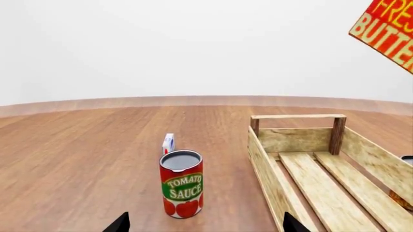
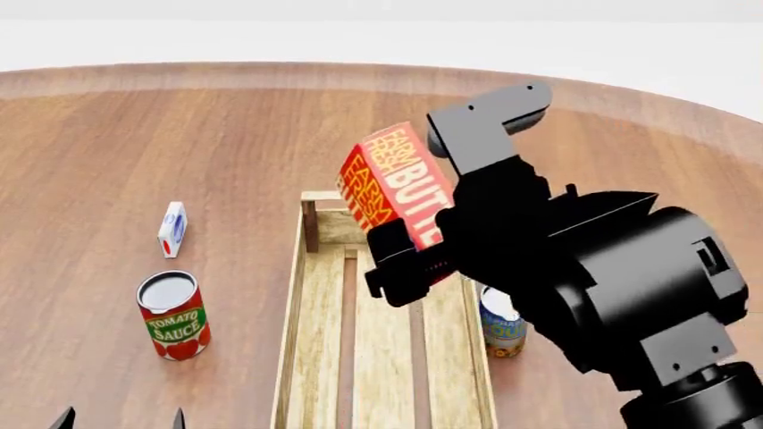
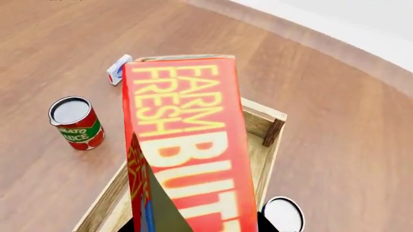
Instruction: Pick up the butter and put it in the tray.
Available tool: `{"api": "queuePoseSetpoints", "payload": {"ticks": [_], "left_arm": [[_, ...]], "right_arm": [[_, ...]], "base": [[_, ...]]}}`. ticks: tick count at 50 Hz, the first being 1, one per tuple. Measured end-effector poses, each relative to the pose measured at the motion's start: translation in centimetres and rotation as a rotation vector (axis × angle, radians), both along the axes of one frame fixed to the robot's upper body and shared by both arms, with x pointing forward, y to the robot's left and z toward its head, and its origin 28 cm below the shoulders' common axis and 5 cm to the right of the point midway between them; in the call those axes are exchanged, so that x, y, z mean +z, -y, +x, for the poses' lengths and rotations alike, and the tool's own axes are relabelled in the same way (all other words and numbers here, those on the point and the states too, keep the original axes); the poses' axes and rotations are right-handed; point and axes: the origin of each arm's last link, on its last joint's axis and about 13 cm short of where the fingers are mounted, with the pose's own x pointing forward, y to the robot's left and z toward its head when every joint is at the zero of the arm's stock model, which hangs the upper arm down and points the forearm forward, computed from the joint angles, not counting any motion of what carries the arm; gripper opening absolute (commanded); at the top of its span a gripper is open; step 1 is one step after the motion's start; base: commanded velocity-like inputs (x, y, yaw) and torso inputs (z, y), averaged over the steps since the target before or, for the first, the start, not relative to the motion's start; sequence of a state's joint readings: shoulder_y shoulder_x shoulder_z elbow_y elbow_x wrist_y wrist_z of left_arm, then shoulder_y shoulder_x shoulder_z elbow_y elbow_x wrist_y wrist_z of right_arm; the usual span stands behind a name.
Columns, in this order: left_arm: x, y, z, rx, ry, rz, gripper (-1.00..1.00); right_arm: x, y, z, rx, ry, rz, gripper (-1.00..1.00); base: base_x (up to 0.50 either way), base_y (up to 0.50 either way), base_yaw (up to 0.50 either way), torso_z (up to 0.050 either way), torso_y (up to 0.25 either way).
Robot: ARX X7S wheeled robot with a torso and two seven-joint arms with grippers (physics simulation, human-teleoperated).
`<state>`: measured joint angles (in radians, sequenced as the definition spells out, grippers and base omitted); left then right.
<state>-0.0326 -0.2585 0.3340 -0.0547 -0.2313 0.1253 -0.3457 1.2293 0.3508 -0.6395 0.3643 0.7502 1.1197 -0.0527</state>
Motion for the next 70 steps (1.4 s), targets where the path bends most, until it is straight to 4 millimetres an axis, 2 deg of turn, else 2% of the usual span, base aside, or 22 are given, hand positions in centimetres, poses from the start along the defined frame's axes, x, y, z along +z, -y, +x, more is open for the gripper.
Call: {"api": "queuePoseSetpoints", "payload": {"ticks": [12, 23, 70], "left_arm": [[0.0, 0.0, -0.1, -0.002, 0.005, -0.001, 1.0], [0.0, 0.0, -0.2, -0.002, 0.01, -0.002, 1.0], [0.1, 0.0, -0.2, -0.005, 0.017, -0.005, 1.0]], "right_arm": [[-3.1, -3.5, 3.1, -0.012, -0.053, 0.015, -1.0], [-6.3, -5.3, 3.5, 0.002, -0.123, -0.018, -1.0], [-11.2, -5.1, 2.0, -0.016, -0.278, -0.139, -1.0]], "base": [[0.0, 0.0, 0.0, 0.0, 0.001], [0.0, 0.0, 0.0, 0.0, 0.001], [0.0, 0.0, 0.0, 0.0, 0.001]]}}
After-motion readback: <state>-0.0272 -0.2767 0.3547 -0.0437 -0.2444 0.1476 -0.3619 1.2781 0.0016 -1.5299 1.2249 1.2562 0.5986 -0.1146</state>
